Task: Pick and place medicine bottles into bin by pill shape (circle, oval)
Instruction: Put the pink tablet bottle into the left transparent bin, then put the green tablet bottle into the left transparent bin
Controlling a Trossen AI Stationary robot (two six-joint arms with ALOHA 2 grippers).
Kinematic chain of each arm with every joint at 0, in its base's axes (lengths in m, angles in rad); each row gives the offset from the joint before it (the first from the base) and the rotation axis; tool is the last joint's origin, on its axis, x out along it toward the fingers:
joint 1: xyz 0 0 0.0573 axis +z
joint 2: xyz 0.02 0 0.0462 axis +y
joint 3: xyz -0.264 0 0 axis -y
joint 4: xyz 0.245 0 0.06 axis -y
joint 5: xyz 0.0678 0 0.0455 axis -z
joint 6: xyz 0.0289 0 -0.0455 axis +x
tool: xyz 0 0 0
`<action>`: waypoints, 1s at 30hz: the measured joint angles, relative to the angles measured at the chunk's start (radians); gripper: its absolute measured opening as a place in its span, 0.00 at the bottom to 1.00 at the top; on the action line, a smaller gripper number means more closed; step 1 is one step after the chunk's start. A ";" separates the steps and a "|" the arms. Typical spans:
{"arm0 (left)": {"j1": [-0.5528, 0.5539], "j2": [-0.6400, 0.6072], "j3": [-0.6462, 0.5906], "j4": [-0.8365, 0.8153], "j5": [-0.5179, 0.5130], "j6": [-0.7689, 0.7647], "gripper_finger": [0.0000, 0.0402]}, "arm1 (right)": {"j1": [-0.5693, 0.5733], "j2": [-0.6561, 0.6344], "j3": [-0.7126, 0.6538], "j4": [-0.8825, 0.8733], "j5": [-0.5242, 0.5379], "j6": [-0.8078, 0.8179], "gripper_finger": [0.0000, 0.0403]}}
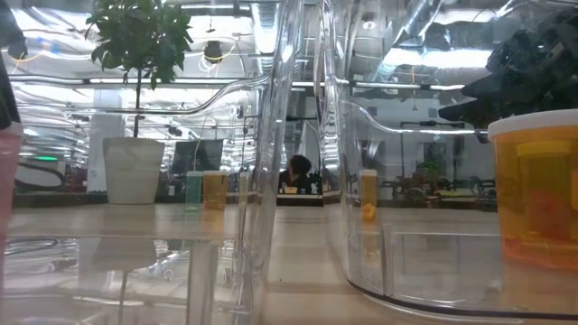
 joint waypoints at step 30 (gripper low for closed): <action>0.047 -0.002 0.121 -0.083 -0.005 0.072 0.64 | 0.000 0.000 0.000 0.000 0.000 -0.001 0.56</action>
